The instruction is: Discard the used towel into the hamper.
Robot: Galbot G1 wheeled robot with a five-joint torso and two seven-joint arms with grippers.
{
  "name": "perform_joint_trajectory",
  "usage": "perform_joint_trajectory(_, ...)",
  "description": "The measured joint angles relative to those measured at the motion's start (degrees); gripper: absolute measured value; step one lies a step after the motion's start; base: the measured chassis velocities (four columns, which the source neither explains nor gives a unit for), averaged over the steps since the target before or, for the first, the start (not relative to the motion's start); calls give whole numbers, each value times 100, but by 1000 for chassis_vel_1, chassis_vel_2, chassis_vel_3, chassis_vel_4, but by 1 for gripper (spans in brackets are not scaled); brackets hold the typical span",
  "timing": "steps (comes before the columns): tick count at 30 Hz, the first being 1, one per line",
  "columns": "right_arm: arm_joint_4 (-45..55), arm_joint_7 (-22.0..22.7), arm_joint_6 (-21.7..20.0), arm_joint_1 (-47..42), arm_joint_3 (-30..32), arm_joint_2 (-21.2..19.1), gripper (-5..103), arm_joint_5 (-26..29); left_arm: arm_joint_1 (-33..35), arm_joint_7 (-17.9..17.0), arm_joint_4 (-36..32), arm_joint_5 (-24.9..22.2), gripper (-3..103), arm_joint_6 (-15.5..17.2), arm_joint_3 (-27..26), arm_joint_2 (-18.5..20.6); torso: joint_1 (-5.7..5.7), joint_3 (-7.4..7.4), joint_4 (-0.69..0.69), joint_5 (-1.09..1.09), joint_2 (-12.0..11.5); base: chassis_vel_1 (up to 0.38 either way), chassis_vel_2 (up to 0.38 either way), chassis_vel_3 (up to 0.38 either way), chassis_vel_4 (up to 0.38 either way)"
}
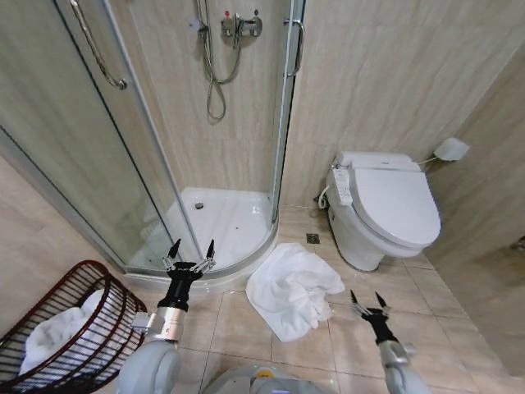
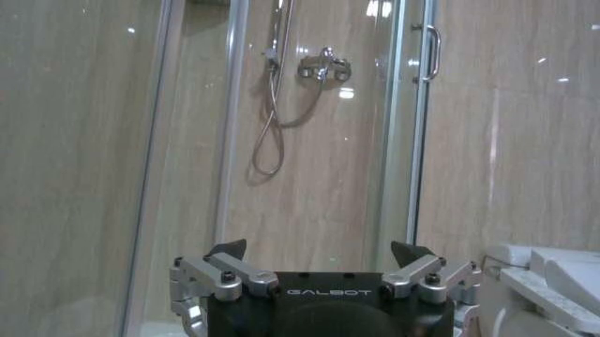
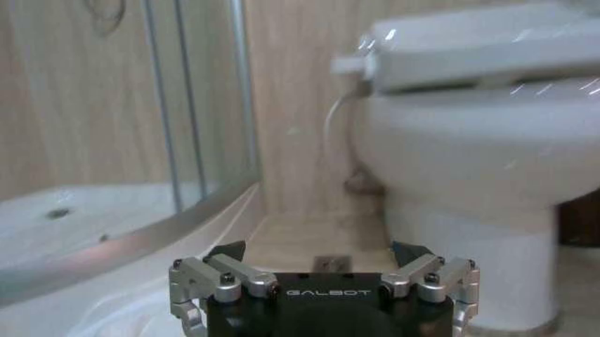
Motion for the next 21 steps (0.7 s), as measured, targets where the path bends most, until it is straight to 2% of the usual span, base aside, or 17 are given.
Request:
perform_joint_trajectory(7,-1174,-157,15,1007,-708,-152,100,-647,0,0,0,0,100,0,0,0,1,1,1,2,0,0,0,0,0)
perform_joint_trajectory(11,-2196,-434,101,1797,-1043,-129,100,-1069,0,0,0,0,100,0,0,0,1,1,2,2,0,0,0,0,0)
perform_joint_trajectory(20,-3083,-650,237,2377,-1585,-51,100,-1413,0,0,0,0,100,0,0,0,1,1,-1,0,1,0,0,0,0)
perform_joint_trajectory(21,-3265,-675,280,2490,-1656,14,100,-1585,0,0,0,0,100,0,0,0,1,1,-1,0,1,0,0,0,0)
